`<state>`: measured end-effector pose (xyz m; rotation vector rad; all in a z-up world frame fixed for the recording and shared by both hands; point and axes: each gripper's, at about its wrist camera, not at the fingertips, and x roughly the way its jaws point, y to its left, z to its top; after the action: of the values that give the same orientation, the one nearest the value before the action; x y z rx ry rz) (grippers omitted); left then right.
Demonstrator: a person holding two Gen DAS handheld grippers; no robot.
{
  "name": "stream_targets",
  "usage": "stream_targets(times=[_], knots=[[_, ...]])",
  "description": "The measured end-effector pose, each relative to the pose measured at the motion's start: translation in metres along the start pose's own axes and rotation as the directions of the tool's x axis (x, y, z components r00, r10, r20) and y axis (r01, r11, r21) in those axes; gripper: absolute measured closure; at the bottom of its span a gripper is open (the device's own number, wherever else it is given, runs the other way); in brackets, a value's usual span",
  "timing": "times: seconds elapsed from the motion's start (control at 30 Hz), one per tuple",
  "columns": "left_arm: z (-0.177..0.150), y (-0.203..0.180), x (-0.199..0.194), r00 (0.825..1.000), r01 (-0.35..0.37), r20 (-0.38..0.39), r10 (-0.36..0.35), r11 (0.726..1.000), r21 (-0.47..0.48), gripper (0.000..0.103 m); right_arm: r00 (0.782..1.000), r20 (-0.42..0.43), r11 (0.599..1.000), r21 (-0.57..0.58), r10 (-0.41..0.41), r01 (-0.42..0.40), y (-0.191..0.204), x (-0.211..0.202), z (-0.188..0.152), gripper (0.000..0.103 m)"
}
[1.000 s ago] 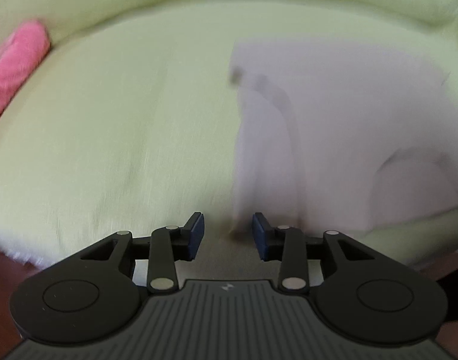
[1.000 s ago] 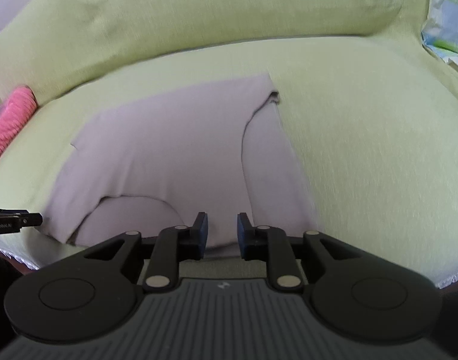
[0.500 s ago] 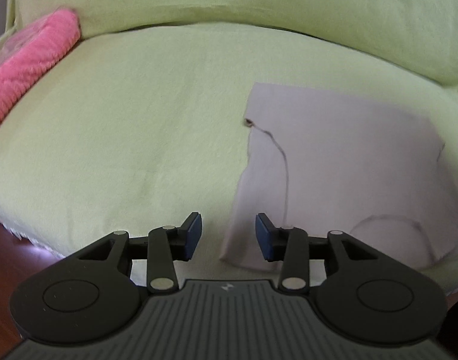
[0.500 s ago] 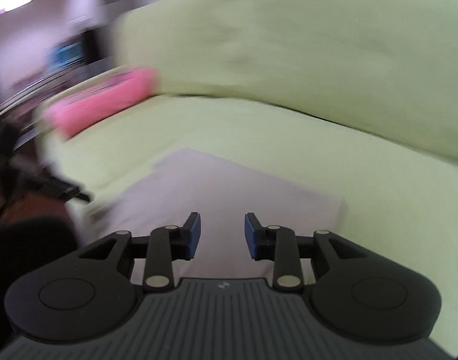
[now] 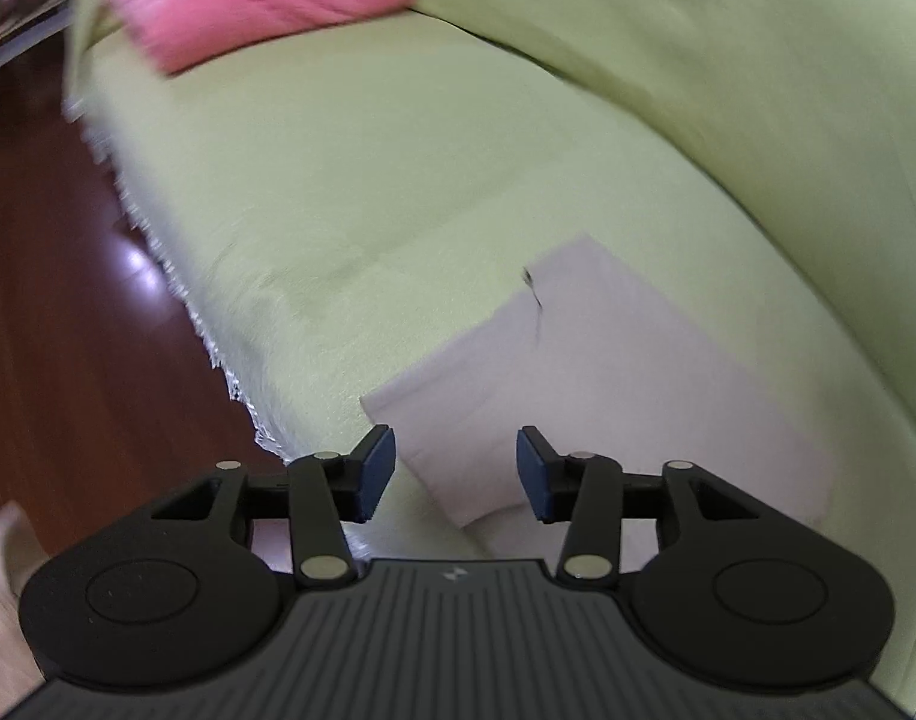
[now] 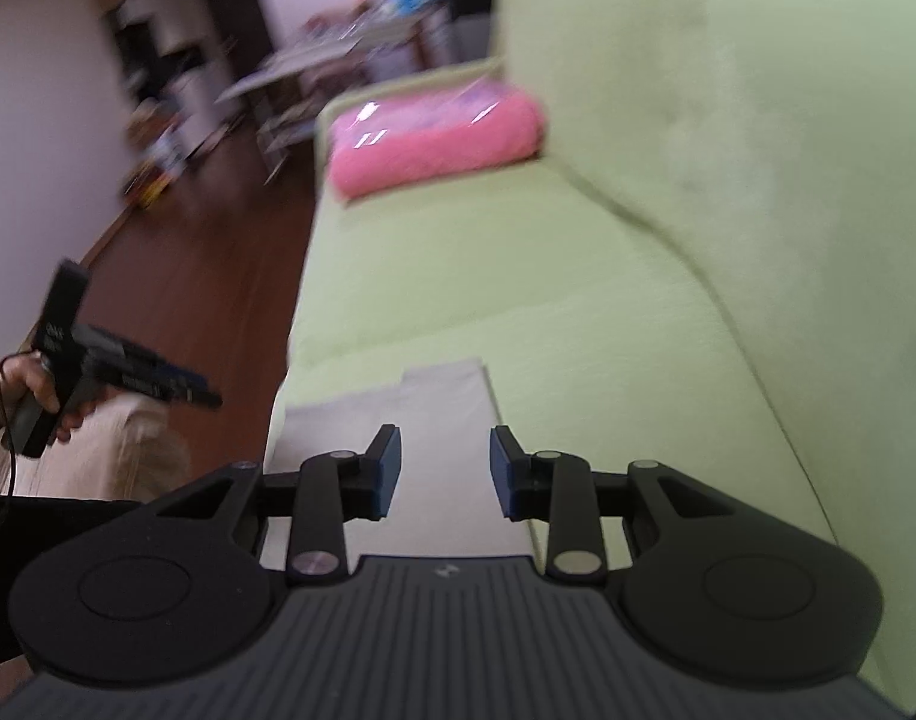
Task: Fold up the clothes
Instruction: 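Move both open tools to the edge of the folded beige tank top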
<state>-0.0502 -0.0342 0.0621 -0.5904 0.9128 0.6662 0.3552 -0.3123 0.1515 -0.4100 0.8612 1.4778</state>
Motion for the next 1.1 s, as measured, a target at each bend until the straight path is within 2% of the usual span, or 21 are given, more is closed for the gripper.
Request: stream_targets(times=[0.07, 0.23, 0.4, 0.53, 0.6, 0.73, 0.83, 0.93, 1.0, 1.1], knots=[[-0.001, 0.01, 0.012, 1.0, 0.019, 0.018, -0.019, 0.999, -0.045, 0.052, 0.999, -0.034, 0.999, -0.004, 0.036, -0.036, -0.014, 0.022, 0.009, 0.076], [-0.006, 0.041, 0.058, 0.996, 0.086, 0.044, -0.081, 0.989, -0.124, 0.052, 0.985, -0.108, 0.99, -0.027, 0.136, -0.139, -0.052, 0.114, 0.025, 0.078], [-0.035, 0.064, 0.084, 0.983, 0.184, 0.051, -0.177, 0.951, -0.248, 0.052, 0.965, -0.146, 0.974, -0.031, 0.219, -0.226, -0.069, 0.194, 0.034, 0.078], [-0.056, 0.071, 0.096, 0.968, 0.25, 0.076, -0.238, 0.905, -0.345, 0.052, 0.944, -0.166, 0.956, -0.011, 0.286, -0.292, -0.081, 0.239, 0.049, 0.078], [-0.061, 0.07, 0.097, 0.967, 0.256, 0.093, -0.239, 0.899, -0.354, 0.052, 0.934, -0.175, 0.949, -0.005, 0.31, -0.316, -0.084, 0.253, 0.057, 0.078], [-0.073, 0.074, 0.095, 0.957, 0.29, 0.15, -0.249, 0.862, -0.417, 0.052, 0.921, -0.191, 0.937, -0.014, 0.339, -0.348, -0.087, 0.277, 0.072, 0.077], [-0.085, 0.078, 0.098, 0.94, 0.339, 0.209, -0.27, 0.82, -0.462, 0.051, 0.91, -0.202, 0.928, -0.002, 0.363, -0.371, -0.091, 0.299, 0.081, 0.077], [-0.092, 0.081, 0.098, 0.928, 0.367, 0.246, -0.28, 0.795, -0.482, 0.05, 0.896, -0.215, 0.917, -0.001, 0.388, -0.398, -0.091, 0.315, 0.087, 0.076], [-0.099, 0.087, 0.101, 0.913, 0.403, 0.284, -0.294, 0.757, -0.514, 0.051, 0.887, -0.226, 0.91, 0.003, 0.404, -0.414, -0.09, 0.323, 0.088, 0.076], [-0.105, 0.091, 0.104, 0.895, 0.44, 0.319, -0.311, 0.727, -0.527, 0.05, 0.87, -0.232, 0.896, 0.024, 0.436, -0.443, -0.091, 0.334, 0.087, 0.075]])
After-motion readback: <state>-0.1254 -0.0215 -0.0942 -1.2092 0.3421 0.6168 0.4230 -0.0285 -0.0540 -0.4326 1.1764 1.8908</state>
